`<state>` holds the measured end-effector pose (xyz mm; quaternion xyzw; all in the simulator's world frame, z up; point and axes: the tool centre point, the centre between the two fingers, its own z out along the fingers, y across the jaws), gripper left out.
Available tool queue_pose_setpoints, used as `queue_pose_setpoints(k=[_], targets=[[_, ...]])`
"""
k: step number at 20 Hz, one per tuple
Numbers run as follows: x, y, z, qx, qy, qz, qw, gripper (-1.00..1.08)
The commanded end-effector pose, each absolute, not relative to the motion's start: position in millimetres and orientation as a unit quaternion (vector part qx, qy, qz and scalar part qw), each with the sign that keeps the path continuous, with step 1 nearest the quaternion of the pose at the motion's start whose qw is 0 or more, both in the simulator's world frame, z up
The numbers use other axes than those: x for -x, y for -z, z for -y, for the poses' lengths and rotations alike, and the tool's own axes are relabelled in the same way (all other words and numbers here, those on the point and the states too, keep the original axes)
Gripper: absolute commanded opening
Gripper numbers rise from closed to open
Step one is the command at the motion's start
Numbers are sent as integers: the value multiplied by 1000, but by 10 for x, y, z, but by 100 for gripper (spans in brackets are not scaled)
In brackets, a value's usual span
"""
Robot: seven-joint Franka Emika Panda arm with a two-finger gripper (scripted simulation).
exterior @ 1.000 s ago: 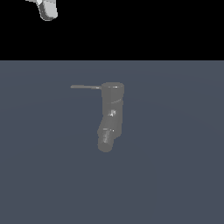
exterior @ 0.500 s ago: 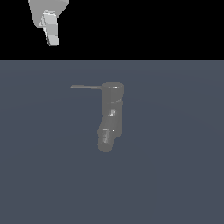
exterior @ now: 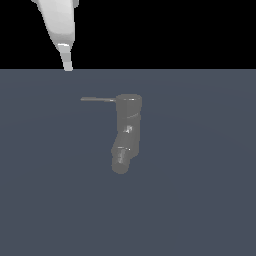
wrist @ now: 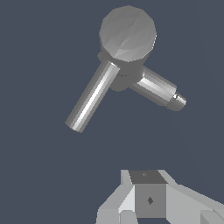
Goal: Turn on the faucet by rotating a designated handle.
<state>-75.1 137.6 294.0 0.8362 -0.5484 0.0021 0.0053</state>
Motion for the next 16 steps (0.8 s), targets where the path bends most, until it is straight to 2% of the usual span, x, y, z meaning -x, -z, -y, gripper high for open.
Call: queue_pose_setpoints(k=[1,16], targets=[[641,-2855,-1391,-823,-2,568,4,-100],[-43,-2333,-1343,-732,-1,681,2,-100]])
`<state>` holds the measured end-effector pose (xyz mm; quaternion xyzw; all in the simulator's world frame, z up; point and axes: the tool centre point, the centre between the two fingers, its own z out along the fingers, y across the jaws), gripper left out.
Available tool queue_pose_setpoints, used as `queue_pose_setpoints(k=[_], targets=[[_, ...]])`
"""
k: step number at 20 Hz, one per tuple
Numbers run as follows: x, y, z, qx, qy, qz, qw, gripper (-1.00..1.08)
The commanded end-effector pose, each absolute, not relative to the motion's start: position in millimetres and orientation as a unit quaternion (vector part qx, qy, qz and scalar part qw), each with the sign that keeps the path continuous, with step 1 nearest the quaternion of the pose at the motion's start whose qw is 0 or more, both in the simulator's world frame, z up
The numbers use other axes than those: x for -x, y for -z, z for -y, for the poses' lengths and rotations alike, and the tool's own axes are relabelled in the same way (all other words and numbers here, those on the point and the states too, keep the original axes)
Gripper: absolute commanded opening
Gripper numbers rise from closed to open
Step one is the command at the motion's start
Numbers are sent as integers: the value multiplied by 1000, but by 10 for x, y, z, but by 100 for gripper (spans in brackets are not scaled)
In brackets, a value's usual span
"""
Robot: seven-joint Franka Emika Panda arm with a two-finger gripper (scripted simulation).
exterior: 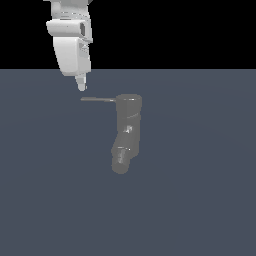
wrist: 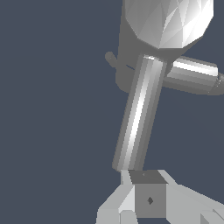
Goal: Turn on the faucet by rotating a designated handle.
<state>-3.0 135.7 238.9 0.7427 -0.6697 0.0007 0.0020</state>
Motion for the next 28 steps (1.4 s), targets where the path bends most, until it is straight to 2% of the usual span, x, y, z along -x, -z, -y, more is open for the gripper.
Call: queue_pose_setpoints(k=[1,14,28], targets=[[-86,-2299,-1332,-726,-1,688,2,-100],[-464,-2018,-1199,-666,-1,746,1,-100],[-395,-2013,-1199,-664,0,748,0,-100]])
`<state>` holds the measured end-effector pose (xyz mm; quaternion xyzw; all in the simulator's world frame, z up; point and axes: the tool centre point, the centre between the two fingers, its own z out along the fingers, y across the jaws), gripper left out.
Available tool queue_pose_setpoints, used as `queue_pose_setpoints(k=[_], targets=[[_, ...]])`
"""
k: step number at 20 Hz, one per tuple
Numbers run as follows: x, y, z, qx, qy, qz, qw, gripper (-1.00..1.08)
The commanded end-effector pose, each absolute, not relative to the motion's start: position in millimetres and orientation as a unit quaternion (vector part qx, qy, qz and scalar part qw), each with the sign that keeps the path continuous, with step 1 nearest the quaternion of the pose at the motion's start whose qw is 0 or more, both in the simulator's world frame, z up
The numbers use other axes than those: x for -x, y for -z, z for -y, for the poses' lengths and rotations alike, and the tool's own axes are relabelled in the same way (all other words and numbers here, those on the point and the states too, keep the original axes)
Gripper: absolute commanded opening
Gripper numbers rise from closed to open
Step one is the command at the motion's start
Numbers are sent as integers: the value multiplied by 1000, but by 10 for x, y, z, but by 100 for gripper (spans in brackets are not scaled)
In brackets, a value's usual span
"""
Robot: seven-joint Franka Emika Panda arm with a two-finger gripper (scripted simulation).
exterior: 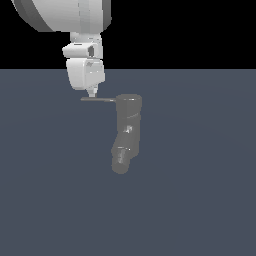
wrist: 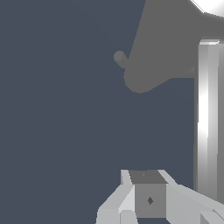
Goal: Turn on the faucet by rotating a designated handle.
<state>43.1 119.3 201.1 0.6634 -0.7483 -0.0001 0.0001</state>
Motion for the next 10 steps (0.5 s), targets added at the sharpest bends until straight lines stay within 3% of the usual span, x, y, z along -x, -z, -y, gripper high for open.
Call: queue_pose_setpoints(k=[1,10], targets=[[-367,-2012,-1201,-664,0,748,0,-100],[-101,-2012,-1224,-664,0,748,0,-100]])
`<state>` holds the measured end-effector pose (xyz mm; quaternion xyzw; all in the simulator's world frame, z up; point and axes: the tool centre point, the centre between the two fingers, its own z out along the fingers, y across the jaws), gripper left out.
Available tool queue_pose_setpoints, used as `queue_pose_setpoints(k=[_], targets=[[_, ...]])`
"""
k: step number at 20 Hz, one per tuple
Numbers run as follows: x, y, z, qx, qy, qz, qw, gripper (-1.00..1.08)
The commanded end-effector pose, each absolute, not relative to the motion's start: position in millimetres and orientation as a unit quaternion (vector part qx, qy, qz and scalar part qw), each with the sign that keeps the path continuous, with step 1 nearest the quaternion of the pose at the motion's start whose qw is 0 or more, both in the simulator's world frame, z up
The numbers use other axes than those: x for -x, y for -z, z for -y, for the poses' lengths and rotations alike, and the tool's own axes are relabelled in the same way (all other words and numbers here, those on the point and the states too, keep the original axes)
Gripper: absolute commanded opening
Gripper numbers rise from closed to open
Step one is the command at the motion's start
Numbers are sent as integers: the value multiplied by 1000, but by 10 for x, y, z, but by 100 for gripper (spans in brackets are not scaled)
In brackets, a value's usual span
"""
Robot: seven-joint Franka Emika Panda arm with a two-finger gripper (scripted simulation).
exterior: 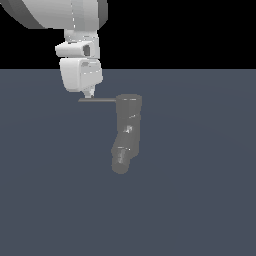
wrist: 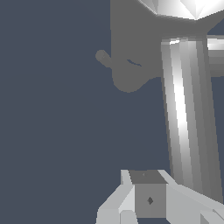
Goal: Turn on the faucet by rotating a designated handle.
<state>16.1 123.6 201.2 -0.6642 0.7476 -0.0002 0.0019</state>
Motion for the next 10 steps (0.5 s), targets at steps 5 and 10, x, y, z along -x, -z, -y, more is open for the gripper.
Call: queue_pose_setpoints(k=[5,10], targets=[[50,-2012,-1238,664,0,-748,0,-100],[202,-2012,-1251,664,0,-748,0,-100]])
